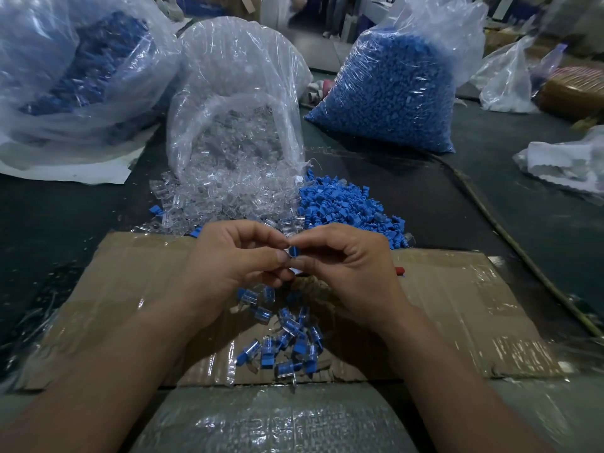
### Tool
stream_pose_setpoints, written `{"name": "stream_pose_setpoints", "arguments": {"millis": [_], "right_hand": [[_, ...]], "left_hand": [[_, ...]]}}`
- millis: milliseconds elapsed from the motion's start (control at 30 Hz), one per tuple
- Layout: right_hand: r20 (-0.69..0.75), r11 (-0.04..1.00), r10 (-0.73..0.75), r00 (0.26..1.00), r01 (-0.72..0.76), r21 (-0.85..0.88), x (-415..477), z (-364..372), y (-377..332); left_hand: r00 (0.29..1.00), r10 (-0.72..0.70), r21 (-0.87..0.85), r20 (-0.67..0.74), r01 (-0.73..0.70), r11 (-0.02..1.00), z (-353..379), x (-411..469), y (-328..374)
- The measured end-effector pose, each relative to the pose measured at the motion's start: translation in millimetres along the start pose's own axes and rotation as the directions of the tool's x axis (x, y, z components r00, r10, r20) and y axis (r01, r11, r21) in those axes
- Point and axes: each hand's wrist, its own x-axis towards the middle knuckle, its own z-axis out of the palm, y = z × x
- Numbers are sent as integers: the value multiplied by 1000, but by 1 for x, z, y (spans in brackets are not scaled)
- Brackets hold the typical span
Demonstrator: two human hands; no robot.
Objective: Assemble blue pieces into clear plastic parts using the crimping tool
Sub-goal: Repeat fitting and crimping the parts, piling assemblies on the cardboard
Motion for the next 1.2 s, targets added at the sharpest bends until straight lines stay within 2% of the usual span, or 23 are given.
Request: {"name": "stream_pose_setpoints", "arguments": {"millis": [433,500,633,733,800,900,967,1067,1200], "right_hand": [[21,998,-29,999,30,-49,-1,4,0],[52,995,45,998,-40,-93,0,2,-1],[72,936,292,954,-270,-224,3,-20,2],[78,871,427,901,-387,-304,4,-41,3],[169,818,513,842,-419,-393,3,-49,3],[320,744,610,725,-385,-546,0,-49,0],[361,714,620,696,-310,-628,-1,-46,0],[350,679,609,712,-240,-694,0,-40,-1],[300,641,598,743,-219,-736,3,-34,-2]], "left_hand": [[999,24,79,-29,-22,997,0,-1,-1],[999,24,69,-39,-21,997,-1,0,-2],[997,33,31,-67,-31,999,-6,2,-3],[997,28,17,-75,-27,1000,-9,3,-3],[996,28,25,-87,-26,999,-10,4,-4],[993,30,10,-110,-29,1000,-11,5,-5],[992,37,6,-122,-37,999,-12,6,-6],[992,39,13,-122,-37,999,-12,5,-7],[993,27,-2,-112,-28,1000,-12,5,-7]]}}
